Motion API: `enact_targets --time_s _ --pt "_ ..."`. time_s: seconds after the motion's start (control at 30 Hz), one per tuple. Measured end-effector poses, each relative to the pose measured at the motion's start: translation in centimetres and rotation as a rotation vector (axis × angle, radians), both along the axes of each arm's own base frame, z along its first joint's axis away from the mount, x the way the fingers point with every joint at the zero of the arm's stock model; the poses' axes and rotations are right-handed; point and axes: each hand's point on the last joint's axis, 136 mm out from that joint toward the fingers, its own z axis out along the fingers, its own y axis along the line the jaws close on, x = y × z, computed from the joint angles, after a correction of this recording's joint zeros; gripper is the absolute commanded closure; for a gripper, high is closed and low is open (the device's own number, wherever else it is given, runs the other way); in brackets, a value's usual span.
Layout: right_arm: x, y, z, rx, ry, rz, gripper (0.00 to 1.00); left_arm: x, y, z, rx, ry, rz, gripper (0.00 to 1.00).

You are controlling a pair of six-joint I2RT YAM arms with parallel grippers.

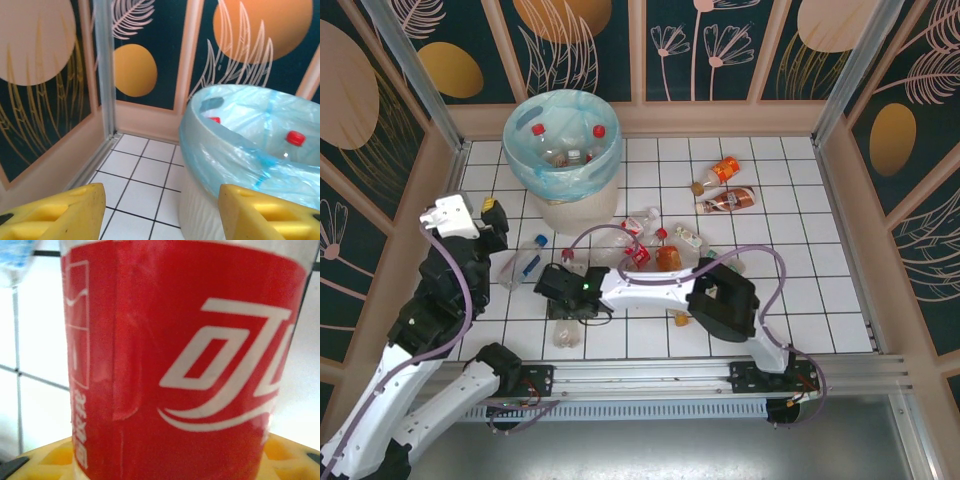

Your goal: Put the plastic bottles in the bin

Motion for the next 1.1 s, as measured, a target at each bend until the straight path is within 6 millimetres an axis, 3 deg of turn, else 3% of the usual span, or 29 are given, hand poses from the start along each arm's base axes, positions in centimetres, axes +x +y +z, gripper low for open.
enact_targets --time_s 0.23,0.4,0.53,0.7,0.77,0.97,1.1 --pt "-2.9 -2.2 7.8 0.199 -0.087 0.151 0.56 0.9 -5.0 4.9 -0.104 -0.024 -0.257 0.37" --pt "-3.6 -6.5 11.7 0.318 -0.208 0.231 0.57 1.4 -10.5 7.8 -0.186 -0.014 -0.518 0.34" --pt "-3.4 -10.0 15.8 0.422 -0.348 0.276 0.59 2.3 -15.2 7.2 -0.212 0.062 -0.713 0.34" --pt "-0.2 -14.1 23.1 0.566 -0.555 0.238 0.60 3.8 -20.9 4.4 -0.271 0.198 -0.924 0.34" --pt "0.7 -15.5 25.0 0.594 -0.614 0.226 0.60 4.1 -22.6 3.6 -0.305 0.241 -0.987 0.35" --pt "1.6 -17.2 25.9 0.568 -0.702 0.257 0.60 3.7 -25.5 5.7 -0.376 0.214 -1.162 0.35" --pt "1.7 -17.2 25.9 0.562 -0.722 0.300 0.61 3.2 -26.8 5.7 -0.405 0.232 -1.244 0.33"
